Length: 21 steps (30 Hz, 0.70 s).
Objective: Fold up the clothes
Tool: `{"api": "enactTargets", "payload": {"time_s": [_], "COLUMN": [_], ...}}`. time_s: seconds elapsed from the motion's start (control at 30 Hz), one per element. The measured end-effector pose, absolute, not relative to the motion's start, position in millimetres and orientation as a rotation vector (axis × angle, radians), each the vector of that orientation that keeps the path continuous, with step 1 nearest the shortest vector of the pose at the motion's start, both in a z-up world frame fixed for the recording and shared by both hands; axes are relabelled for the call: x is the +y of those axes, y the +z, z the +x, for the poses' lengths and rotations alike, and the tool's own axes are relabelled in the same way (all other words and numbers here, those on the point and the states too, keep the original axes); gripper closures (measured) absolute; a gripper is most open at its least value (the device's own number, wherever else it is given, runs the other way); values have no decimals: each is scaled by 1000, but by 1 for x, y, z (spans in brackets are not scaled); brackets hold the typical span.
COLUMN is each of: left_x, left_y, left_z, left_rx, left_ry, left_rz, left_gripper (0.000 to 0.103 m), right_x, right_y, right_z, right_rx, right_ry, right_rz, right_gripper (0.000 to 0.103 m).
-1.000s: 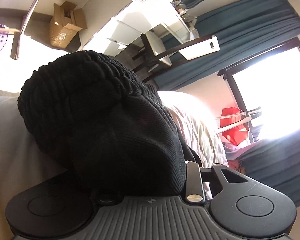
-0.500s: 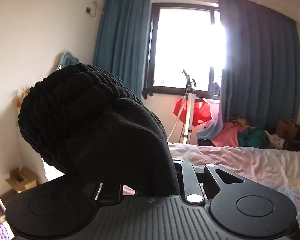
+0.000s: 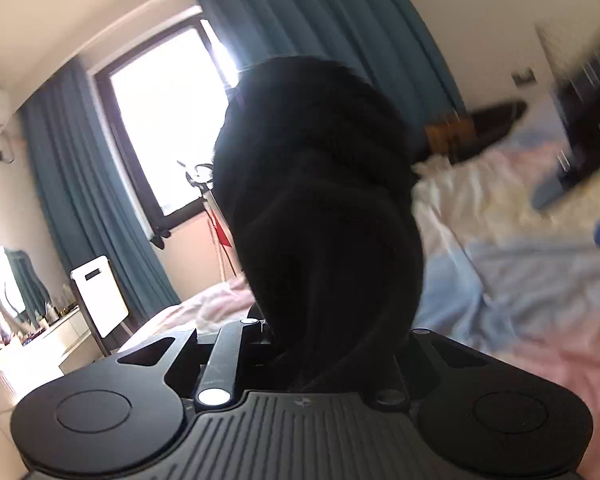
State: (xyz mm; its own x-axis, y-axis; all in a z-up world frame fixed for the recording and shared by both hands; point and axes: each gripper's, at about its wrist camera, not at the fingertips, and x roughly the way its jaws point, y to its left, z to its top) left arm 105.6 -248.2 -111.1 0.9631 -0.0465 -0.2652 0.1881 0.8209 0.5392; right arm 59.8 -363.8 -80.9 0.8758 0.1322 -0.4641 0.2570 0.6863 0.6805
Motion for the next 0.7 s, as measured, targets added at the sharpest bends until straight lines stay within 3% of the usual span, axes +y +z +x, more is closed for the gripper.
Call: {"api": "enactTargets", "payload": {"time_s": [0.03,0.13,0.23,0.3,0.37,0.43,0.47,0.63,0.7], "left_x": [-256,-266,-265,-259,-241,-206,-186,-125,-101], "left_y": [-129,-149,-150,-146,-144,-133,-128,-103,-97], "left_z": [106,104,103,99,86,85,84,65,57], "left_rx": [254,210,213,244,277,317,338,373,388], "left_ry": [-133,-123,-139,-158,-165,-199,-218,-239,-205], "left_rz": [642,702,698,670,663,663,663,643,595], "left_gripper": [83,79,70,41,21,17,13,11,10], "right_x": [-365,-369,-373,-372,-371,-370,-369,-362,-356], "right_y": [-83,-90,-97,-101,-105,-108,-110,-116,-118], "right_z": [60,61,61,62,63,63,64,66,67], "right_rx": [515,522,523,535,547,559,565,609,641], "right_ry": [-73,-72,-18,-3,11,26,33,49,40], "right_rz": [827,845,965,1000,1035,1070,1088,1131,1115], "right_gripper": [42,40,40,40,40,39,34,20,20]}}
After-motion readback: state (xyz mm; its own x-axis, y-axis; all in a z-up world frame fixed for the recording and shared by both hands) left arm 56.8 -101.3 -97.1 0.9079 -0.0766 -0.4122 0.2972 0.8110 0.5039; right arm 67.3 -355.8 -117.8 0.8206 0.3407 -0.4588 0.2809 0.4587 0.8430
